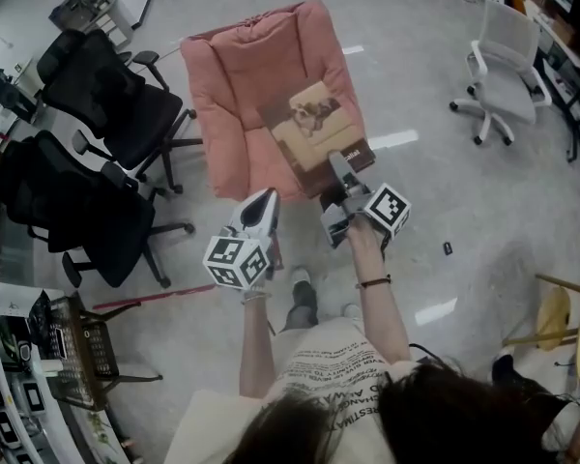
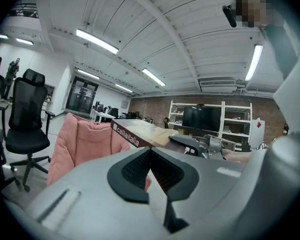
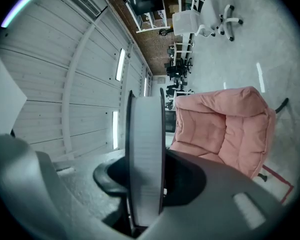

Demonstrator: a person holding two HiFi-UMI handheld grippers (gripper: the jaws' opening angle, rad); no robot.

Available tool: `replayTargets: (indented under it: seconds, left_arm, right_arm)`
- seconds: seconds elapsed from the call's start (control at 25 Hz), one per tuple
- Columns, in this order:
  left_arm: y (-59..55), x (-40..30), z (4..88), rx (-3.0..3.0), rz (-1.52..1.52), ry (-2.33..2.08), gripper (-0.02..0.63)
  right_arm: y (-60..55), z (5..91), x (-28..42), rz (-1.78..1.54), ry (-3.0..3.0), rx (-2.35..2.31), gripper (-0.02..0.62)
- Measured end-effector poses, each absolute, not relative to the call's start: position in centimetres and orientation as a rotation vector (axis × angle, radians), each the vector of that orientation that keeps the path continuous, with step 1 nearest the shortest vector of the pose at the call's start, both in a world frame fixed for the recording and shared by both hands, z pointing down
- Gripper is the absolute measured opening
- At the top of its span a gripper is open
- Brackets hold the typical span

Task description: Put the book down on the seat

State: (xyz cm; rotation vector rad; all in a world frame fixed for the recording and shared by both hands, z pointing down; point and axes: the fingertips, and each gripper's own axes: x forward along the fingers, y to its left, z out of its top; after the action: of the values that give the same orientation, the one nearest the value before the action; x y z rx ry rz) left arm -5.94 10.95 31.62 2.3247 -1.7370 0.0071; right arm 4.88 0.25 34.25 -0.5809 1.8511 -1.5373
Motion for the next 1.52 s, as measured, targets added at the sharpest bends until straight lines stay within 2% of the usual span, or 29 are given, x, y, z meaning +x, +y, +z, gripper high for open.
replayTargets:
  seconds: [0.36,0.76,1.16,1.52]
  left_arm:
    - [3.3,-12.9,32.2,2.394,0.01,-1.596,0.0]
    - [-2.4,-16.6,32.5,2.508,0.072,-1.399,0.0]
    - [-5.6,-17.5,34.1,2.487,0.055,-1.354,0.0]
    - [-12.1,-18.8,34.9,2.451,0.087,-1.368,0.0]
  right_arm:
    - [-5.8,35.3,-0.6,-1.481,1.802,-0.685,0.147]
    - [-10.8,35.3,-3.6,-1.409,1.694,-0.747,0.147]
    - [-13.6,36.8,-5.2,-1.438,1.691,-0.79,0.147]
    - [-20.9,37.7,-8.0,-1.491,1.727,-0.762,0.147]
